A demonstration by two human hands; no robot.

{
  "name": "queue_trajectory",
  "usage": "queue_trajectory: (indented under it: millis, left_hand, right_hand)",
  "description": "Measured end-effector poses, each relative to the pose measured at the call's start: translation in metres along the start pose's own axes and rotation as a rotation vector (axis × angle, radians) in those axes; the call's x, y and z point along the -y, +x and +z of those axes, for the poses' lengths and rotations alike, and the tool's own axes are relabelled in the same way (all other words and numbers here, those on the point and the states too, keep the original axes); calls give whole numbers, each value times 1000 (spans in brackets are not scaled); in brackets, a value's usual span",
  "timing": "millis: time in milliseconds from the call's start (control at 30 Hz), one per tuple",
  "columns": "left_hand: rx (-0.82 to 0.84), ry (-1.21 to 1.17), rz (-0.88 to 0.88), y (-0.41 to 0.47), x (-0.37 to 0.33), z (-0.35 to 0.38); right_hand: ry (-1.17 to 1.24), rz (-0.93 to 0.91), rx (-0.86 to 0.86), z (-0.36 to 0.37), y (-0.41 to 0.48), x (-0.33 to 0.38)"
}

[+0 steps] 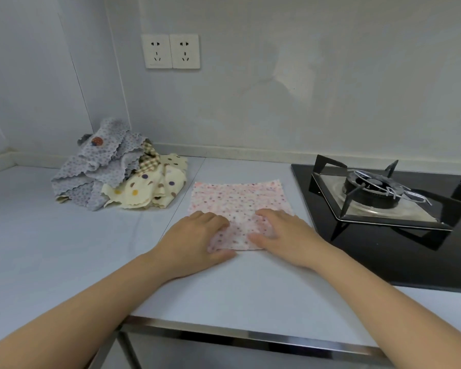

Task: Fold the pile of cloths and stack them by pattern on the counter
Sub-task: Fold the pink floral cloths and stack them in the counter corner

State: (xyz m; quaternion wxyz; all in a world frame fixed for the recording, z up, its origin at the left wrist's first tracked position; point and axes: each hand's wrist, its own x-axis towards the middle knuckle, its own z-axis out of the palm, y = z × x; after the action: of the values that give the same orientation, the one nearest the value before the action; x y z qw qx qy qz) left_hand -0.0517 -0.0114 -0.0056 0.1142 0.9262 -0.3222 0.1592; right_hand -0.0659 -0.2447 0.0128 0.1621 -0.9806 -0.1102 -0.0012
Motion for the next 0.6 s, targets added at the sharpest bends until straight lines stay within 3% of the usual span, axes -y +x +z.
queue_trajectory:
  millis: [67,133,300,433,600]
  left_hand:
    - [-79,-14,-16,1,0,1]
    - [-143,-38,-60,-1,-1,3]
    - [-253,-75,-112,-4,-5,-1]
    - [-214,-46,-73,-8,1,-2]
    - [-214,-185,-296,-10,17,-7]
  right_hand:
    - [-36,-3,93,6,-2,2]
    - [-40,-23,84,9,-3,4]
    - [-54,-210,-244,7,1,5]
    - [-12,-140,-314,3,2,-2]
    - [83,-25,-389,-3,3,-14]
